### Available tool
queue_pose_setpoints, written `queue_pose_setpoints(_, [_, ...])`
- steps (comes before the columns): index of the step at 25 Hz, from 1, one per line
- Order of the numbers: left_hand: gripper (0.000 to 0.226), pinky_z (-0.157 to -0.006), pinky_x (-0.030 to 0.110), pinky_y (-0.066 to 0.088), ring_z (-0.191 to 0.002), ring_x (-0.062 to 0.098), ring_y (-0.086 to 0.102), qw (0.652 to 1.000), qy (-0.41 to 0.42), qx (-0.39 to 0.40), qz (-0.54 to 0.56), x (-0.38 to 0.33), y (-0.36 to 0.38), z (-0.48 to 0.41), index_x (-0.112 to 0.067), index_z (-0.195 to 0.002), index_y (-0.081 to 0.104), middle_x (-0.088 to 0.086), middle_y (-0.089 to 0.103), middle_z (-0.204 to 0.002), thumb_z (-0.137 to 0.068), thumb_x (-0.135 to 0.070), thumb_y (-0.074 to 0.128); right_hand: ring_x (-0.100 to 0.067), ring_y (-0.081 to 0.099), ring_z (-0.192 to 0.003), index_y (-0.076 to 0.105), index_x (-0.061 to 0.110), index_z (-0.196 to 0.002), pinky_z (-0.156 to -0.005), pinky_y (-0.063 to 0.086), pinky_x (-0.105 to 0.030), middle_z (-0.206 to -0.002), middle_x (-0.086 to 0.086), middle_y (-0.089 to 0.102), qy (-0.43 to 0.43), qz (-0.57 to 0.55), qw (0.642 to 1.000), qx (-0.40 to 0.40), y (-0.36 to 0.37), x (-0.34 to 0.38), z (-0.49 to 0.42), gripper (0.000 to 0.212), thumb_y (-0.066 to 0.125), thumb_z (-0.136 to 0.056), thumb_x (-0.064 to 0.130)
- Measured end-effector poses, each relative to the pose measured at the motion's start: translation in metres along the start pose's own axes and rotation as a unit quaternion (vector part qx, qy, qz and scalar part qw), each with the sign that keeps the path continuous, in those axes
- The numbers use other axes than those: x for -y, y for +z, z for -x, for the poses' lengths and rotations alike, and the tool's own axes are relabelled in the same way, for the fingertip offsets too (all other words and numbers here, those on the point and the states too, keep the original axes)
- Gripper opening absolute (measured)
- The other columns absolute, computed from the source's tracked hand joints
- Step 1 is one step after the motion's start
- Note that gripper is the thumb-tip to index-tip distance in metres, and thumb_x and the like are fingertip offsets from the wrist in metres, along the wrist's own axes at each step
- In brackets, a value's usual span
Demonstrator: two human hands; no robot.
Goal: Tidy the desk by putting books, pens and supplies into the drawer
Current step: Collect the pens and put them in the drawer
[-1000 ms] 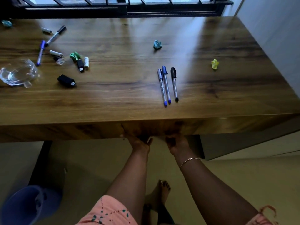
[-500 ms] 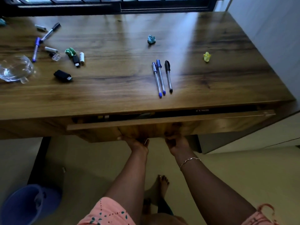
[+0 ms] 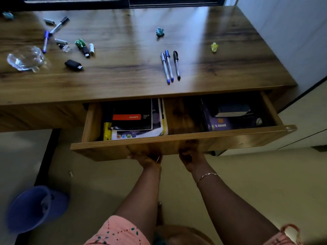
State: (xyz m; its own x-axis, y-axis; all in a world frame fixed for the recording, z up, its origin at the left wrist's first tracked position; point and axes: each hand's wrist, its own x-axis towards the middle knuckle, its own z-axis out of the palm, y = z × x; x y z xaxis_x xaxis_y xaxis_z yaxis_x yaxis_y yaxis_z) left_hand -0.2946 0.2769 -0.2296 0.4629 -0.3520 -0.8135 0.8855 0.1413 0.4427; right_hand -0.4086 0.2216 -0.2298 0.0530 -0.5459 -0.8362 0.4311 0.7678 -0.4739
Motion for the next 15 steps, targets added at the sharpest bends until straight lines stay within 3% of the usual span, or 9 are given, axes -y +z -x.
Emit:
queue_pose_setpoints(4, [0.089,-0.096,0.049,0.043,-0.123,0.035,0.049,1.0,-0.001,-0.008,0.016,0.011,-0.028,0.017,-0.022,-0.142,0.038,0.015,0.047,-0.14,-0.081,-0.077,0.002,-0.024,0.051,-0.068,0.053,0.005,-0.072,-0.062,0.046,-0.029,-0.074,-0.014,0.053,0.016,0.035,0.999,-0.003,-0.035,-0.01,0.015,0.029,0.035,-0.078,-0.018])
queue_pose_setpoints(10, [0.088,-0.107,0.053,0.035,-0.127,0.035,0.045,1.0,0.011,0.0,0.027,0.032,-0.069,0.047,-0.026,-0.142,0.038,0.01,0.045,-0.143,-0.081,-0.077,0.001,-0.024,0.05,-0.068,0.051,0.006,-0.076,-0.06,0.042,-0.03,-0.074,-0.013,0.054,0.039,0.053,0.997,0.029,-0.078,-0.029,0.04,0.039,0.024,-0.077,-0.023])
queue_pose_setpoints(15, [0.084,-0.107,0.052,0.035,-0.129,0.034,0.044,0.999,0.022,-0.008,0.045,0.05,-0.102,0.067,-0.025,-0.143,0.035,0.01,0.044,-0.144,-0.084,-0.074,0.002,-0.02,0.046,-0.059,0.05,0.012,-0.083,-0.049,0.039,-0.019,-0.044,-0.002,0.06,0.041,0.101,0.993,0.035,-0.109,-0.048,0.057,0.047,0.017,-0.078,-0.022])
